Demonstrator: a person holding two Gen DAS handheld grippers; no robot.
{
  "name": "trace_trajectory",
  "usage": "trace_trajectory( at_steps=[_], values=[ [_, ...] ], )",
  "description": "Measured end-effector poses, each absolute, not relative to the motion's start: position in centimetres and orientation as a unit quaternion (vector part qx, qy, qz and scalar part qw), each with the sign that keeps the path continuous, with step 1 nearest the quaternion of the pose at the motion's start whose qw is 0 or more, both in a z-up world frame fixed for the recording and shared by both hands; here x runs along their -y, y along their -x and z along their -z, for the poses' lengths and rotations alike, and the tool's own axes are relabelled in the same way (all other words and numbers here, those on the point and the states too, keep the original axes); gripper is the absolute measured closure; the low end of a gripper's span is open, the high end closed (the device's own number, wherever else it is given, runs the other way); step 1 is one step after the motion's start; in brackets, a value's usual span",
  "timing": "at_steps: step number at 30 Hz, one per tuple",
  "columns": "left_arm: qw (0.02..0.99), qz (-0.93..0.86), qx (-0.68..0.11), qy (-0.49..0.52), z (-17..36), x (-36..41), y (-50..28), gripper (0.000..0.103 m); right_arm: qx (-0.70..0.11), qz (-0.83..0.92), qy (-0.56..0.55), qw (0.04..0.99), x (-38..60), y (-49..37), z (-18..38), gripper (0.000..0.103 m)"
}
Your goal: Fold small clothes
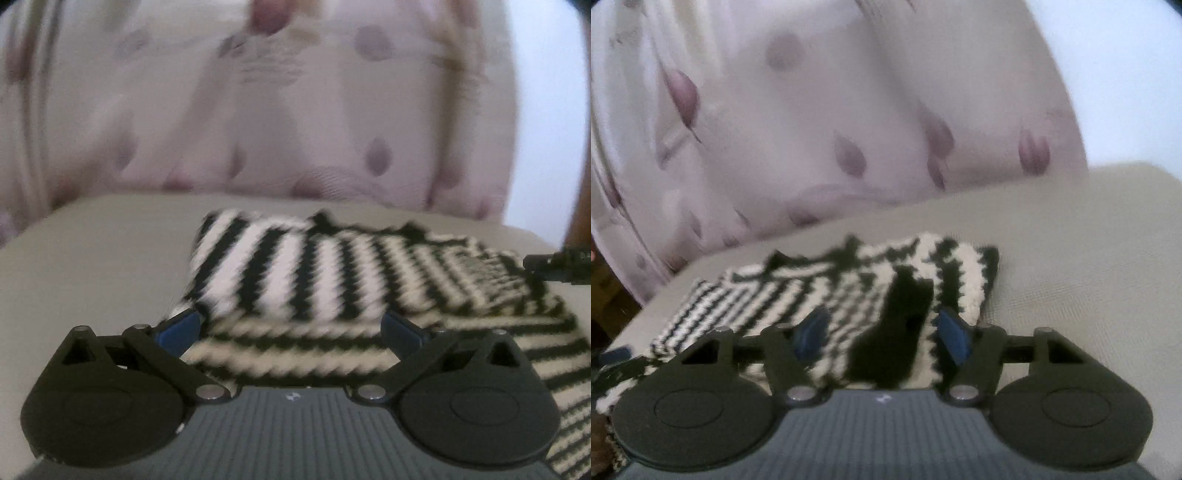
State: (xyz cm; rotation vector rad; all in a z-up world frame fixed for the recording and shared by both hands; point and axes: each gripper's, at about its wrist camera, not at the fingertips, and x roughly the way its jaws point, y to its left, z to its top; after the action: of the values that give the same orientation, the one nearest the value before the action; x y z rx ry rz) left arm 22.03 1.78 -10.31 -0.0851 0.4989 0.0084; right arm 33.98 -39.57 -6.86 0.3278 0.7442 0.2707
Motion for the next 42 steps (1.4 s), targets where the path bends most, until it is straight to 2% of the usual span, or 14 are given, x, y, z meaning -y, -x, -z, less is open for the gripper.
trace_trajectory(
  at_steps=[1, 2, 4, 10, 17, 23, 24, 29, 32, 34, 38, 42],
  values=[
    [0.964, -0.002, -0.254, 0.081, 10.6, -2.9, -22.1, 0.001, -0.378, -0.129, -0.159, 0.903, 39.4, -34.9, 7.6, 0.07],
    [0.962, 0.0, -0.251, 0.109, 10.6, -3.7, -22.3, 0.0, -0.4, -0.127, -0.159, 0.894, 39.1, -35.7, 8.3, 0.082],
    [0.956, -0.012, -0.264, 0.128, 11.0, -4.2, -23.3, 0.0, -0.405, -0.136, -0.154, 0.891, 38.5, -36.6, 8.8, 0.09],
    [0.946, -0.02, -0.282, 0.161, 11.3, -5.6, -23.9, 0.001, -0.31, -0.104, -0.135, 0.935, 39.6, -36.4, 5.1, 0.091],
    [0.945, -0.027, -0.286, 0.157, 11.3, -5.7, -24.0, 0.0, -0.373, -0.082, -0.164, 0.91, 40.2, -37.4, 10.2, 0.091],
    [0.945, -0.041, -0.298, 0.126, 11.2, -4.8, -24.1, 0.0, -0.389, -0.074, -0.223, 0.891, 42.1, -38.0, 10.3, 0.088],
    [0.945, -0.043, -0.301, 0.12, 11.2, -4.7, -24.2, 0.0, -0.379, -0.071, -0.227, 0.894, 42.1, -37.3, 9.5, 0.084],
    [0.945, -0.053, -0.309, 0.098, 11.2, -4.0, -24.5, 0.0, -0.312, -0.103, -0.227, 0.917, 41.0, -29.7, 4.7, 0.082],
    [0.945, -0.062, -0.309, 0.086, 11.1, -3.7, -24.4, 0.0, -0.304, -0.132, -0.201, 0.922, 39.5, -23.3, 3.3, 0.059],
    [0.946, -0.068, -0.309, 0.076, 11.0, -3.4, -24.3, 0.0, -0.299, -0.133, -0.17, 0.93, 38.7, -19.0, 2.9, 0.036],
    [0.952, -0.087, -0.291, 0.05, 10.2, -2.8, -23.2, 0.0, -0.301, -0.113, -0.119, 0.939, 38.1, -12.8, 2.6, 0.033],
    [0.956, -0.092, -0.274, 0.041, 9.0, -2.5, -21.5, 0.0, -0.317, -0.084, -0.125, 0.936, 39.0, -9.3, 2.7, 0.033]
  ],
)
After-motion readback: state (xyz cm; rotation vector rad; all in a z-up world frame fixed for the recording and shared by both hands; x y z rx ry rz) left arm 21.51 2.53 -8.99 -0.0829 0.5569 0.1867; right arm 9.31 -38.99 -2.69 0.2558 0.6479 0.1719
